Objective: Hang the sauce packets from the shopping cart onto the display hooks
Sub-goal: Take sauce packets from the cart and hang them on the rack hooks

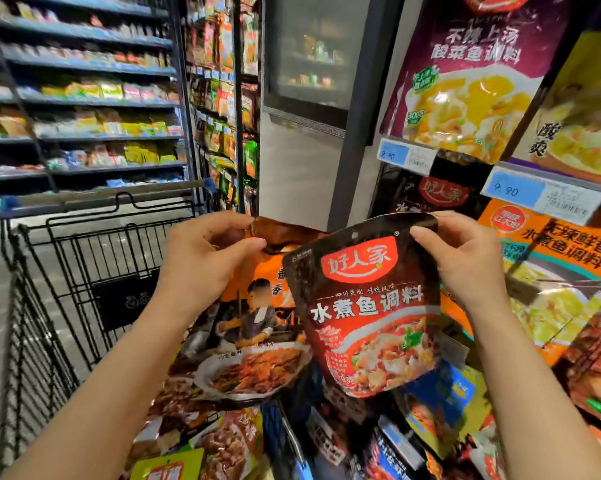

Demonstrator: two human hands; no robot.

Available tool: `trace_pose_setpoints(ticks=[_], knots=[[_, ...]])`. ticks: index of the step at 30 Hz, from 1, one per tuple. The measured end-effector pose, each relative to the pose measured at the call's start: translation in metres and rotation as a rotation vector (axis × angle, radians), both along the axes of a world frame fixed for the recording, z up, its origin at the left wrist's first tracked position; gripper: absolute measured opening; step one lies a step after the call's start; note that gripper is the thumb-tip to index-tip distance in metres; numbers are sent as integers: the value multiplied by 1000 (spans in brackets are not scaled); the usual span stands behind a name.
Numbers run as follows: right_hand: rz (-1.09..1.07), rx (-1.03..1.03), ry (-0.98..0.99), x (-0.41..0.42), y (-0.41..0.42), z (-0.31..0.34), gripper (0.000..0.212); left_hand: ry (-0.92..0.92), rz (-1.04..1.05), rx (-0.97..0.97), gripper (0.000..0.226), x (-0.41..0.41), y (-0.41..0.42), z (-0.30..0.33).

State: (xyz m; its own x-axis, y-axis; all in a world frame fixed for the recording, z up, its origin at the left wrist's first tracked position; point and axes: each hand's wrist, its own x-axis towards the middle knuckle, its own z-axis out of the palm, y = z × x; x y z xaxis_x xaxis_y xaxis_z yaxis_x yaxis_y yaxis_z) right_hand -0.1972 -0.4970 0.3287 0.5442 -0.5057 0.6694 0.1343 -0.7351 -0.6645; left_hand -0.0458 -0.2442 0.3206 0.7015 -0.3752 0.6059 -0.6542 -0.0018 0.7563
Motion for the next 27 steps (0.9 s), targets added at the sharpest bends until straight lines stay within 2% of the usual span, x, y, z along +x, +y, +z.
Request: trace_pose_setpoints(ticks=[2, 6, 8, 10, 16, 18, 27], knots=[[-26, 9, -17, 1, -7, 3, 24, -50, 24, 42, 20, 1, 2, -2], [-113, 130, -54, 3, -24, 2, 15, -64, 60, 76, 42, 7, 6, 0], [-207, 167, -68, 8, -29, -1, 12, -73, 80, 78, 51, 12, 7, 1], [-331, 117, -43, 14, -34, -1, 5, -84, 99, 88, 54, 14, 6, 2], [-490, 19, 48, 38, -54, 2, 15, -81, 80, 157, 43, 17, -13, -1], [-516, -8, 68, 44, -59, 4, 19, -77, 70, 160, 47, 16, -19, -2], [-463, -46, 130, 55, -70, 1, 19, -49, 76, 149, 41, 13, -42, -1]])
